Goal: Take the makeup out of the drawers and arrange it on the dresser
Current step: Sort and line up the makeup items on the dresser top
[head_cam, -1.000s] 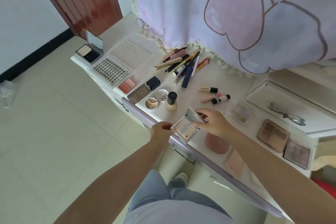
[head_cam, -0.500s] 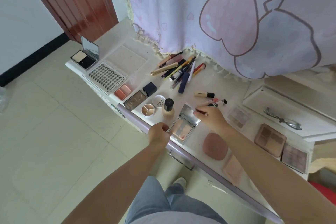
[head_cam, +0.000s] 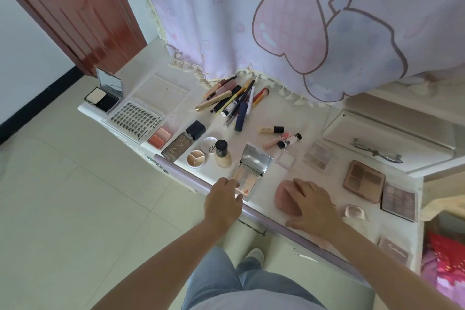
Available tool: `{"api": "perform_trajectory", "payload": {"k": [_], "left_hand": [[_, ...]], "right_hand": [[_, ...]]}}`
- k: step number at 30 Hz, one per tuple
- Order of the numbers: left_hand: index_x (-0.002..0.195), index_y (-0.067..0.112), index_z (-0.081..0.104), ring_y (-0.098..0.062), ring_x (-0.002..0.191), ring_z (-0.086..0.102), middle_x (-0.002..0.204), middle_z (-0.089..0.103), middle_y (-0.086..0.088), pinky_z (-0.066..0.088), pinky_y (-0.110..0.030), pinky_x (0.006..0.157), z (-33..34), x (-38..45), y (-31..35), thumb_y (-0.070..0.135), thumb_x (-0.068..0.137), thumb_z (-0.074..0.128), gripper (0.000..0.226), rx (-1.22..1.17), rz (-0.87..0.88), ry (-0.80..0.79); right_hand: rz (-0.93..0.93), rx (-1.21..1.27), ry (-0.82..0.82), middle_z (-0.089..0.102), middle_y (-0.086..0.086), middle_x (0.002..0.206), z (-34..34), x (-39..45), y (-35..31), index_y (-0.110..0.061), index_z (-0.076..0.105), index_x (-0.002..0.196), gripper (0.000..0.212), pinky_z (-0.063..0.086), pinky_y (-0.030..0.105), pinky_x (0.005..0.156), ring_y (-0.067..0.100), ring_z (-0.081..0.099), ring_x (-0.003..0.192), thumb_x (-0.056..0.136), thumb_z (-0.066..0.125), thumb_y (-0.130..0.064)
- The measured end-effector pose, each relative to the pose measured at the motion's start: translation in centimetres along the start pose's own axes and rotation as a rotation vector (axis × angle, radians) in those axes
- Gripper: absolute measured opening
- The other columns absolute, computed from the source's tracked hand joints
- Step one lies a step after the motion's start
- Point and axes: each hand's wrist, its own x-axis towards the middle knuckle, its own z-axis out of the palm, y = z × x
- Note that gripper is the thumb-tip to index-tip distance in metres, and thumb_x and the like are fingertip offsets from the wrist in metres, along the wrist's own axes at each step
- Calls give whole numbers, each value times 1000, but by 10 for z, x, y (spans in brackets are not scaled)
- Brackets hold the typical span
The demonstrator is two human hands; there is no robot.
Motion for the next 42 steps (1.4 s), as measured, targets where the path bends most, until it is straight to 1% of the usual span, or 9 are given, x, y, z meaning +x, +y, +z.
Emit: {"api": "perform_trajectory", "payload": {"k": [4, 8, 13, 17, 23, 26, 32, 35, 42], "left_hand": [[127, 14, 48, -18, 118, 47, 128, 47, -3, 37, -23, 94, 4, -1, 15, 22, 94, 44, 34, 33, 138, -49], [131, 15, 45, -16, 115, 50, 130, 48, -3, 36, -21, 94, -8, 8, 33, 22, 93, 49, 39, -25, 206, -160], [123, 10, 48, -13, 82, 58, 99, 58, -3, 51, -25, 78, -67, 30, 75, 21, 94, 51, 32, -680, 35, -494], [100, 12, 55, -15, 68, 61, 84, 60, -7, 54, -21, 61, -133, 47, 126, 16, 96, 44, 12, -942, 127, -739], [88, 6, 55, -18, 66, 56, 80, 55, -13, 57, -22, 52, -195, 64, 195, -2, 92, 46, 13, -1151, 253, -695], [90, 4, 52, -23, 72, 59, 85, 57, -14, 58, -23, 52, -216, 63, 224, -4, 91, 46, 11, -1287, 300, -662], [114, 3, 54, -16, 90, 63, 103, 62, -9, 57, -18, 75, -247, 67, 253, 3, 88, 56, 27, -1134, 694, -723], [124, 5, 52, -17, 100, 61, 122, 59, -8, 50, -30, 91, -267, 76, 259, 3, 73, 68, 53, -845, 883, -546], [123, 6, 50, -8, 90, 62, 111, 62, -4, 53, -14, 74, -309, 73, 277, -5, 72, 71, 56, -704, 991, -448]], "right_hand": [[68, 148, 50, 66, 12, 86, 16, -1, -4, -15, 52, 102, 87, 53, 32, 49, 28, 65, 65, 25, 79, -45], [226, 618, 104, 52, 1, 109, -2, -2, -6, -17, 51, 118, 76, 37, 26, 82, 23, 51, 100, 47, 58, -45], [221, 1135, 181, 54, -16, 104, -80, -24, 9, -33, 50, 91, 58, 46, 10, 77, 5, 56, 97, 37, 68, -42], [34, 1104, 288, 52, -18, 117, -165, -41, 17, -34, 57, 91, 50, 43, 7, 83, -11, 53, 106, 43, 71, -31], [27, 1039, 601, 44, -15, 124, -251, -48, 32, -61, 62, 85, 54, 44, 6, 86, -19, 51, 105, 61, 69, -14], [87, 996, 778, 45, -6, 124, -274, -45, 36, -53, 57, 95, 61, 48, 7, 81, -12, 57, 96, 70, 72, 1], [129, 968, 946, 59, -13, 101, -320, -50, 44, -35, 58, 93, 50, 50, 17, 86, 2, 61, 92, 68, 74, 5], [88, 990, 962, 60, -13, 93, -341, -53, 44, -32, 59, 89, 42, 48, 10, 79, -7, 61, 82, 68, 74, 0], [57, 889, 942, 60, -13, 90, -382, -57, 39, -31, 58, 88, 38, 48, 8, 71, -12, 60, 75, 73, 71, 1]]}}
